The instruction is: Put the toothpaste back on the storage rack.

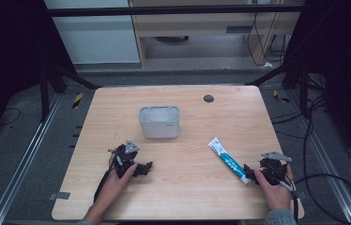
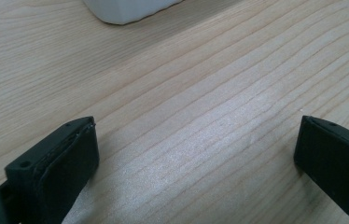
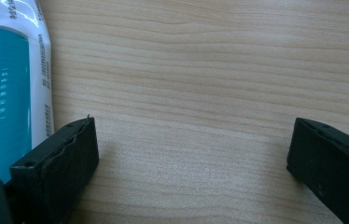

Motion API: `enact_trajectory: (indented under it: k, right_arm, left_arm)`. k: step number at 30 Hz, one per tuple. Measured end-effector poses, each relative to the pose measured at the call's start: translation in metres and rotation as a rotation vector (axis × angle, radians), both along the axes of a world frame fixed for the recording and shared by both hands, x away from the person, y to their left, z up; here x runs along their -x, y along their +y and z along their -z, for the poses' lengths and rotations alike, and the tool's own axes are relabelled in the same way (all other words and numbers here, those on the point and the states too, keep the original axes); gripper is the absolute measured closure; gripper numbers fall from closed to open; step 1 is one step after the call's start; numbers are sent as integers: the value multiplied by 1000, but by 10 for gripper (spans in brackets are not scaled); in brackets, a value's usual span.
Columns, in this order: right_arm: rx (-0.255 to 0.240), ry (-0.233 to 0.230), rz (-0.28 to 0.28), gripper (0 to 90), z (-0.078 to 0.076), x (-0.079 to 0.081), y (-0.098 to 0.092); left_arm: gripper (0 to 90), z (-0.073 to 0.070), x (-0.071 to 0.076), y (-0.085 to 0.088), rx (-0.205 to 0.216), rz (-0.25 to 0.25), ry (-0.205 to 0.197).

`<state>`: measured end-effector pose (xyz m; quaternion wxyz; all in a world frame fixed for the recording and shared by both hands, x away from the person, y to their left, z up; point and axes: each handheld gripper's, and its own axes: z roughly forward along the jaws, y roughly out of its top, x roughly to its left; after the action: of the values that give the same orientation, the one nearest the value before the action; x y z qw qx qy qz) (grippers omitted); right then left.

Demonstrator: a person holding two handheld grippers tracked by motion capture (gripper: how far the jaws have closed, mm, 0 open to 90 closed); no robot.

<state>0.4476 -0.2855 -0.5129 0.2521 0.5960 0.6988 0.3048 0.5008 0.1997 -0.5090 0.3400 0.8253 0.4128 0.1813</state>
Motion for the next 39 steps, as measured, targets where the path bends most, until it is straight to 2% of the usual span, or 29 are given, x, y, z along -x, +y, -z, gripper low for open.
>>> enact_trajectory:
  k: [3, 4, 5, 6, 7, 8, 10, 11, 12, 13, 16, 17, 18, 19, 21, 25, 28, 31, 33, 36, 39]
  right_arm:
    - [1, -1, -4, 34, 0, 0, 0]
    - [1, -7, -11, 69, 0, 0, 0]
    - [3, -13, -19, 152, -3, 2, -2]
    - [3, -13, -19, 152, -3, 2, -2]
    - [-3, 6, -39, 155, -6, 3, -3]
    - [-11, -16, -46, 167, -22, 8, -4]
    - [-5, -19, -48, 183, -27, 10, -4]
    - [40, -3, -67, 195, -43, 12, -2]
    - [40, -3, -67, 195, -43, 12, -2]
    - [58, -3, -94, 210, -55, 15, 1]
    - [72, -8, -117, 212, -64, 18, 4]
    - [84, -5, -147, 233, -72, 19, 9]
    - [84, -5, -147, 233, -72, 19, 9]
    - [97, -2, -175, 240, -79, 19, 15]
    - [99, 7, -184, 248, -81, 19, 18]
    - [155, 29, -251, 283, -93, 13, 36]
    - [159, 52, -309, 328, -99, 7, 51]
    - [183, 114, -361, 387, -100, -5, 67]
    - [183, 122, -369, 399, -99, -7, 69]
    - [219, 148, -402, 423, -98, -15, 77]
    - [212, 162, -409, 442, -99, -21, 81]
  left_arm:
    - [0, 0, 0, 0, 0, 0, 0]
    - [0, 0, 0, 0, 0, 1, 0]
    - [0, 0, 0, 0, 0, 0, 0]
    - [0, 0, 0, 0, 0, 0, 0]
    - [0, 0, 0, 0, 0, 0, 1]
    - [0, 0, 0, 0, 0, 0, 0]
    - [0, 0, 0, 0, 0, 0, 0]
    - [0, 0, 0, 0, 0, -1, 0]
    - [0, 0, 0, 0, 0, -1, 0]
    - [0, 0, 0, 0, 0, 0, 0]
    - [0, 0, 0, 0, 0, -1, 0]
    - [0, 0, 0, 0, 0, -1, 0]
    - [0, 0, 0, 0, 1, -1, 0]
    - [0, 0, 0, 0, 0, 0, 0]
    - [0, 0, 0, 0, 0, 0, 0]
    - [0, 0, 0, 0, 1, 1, 0]
    - [0, 0, 0, 0, 0, 1, 0]
    - [0, 0, 0, 0, 0, 2, 0]
    - [0, 0, -1, 0, 1, 3, 0]
    - [0, 0, -1, 0, -1, 5, -1]
    - [0, 0, -1, 0, -1, 5, -1]
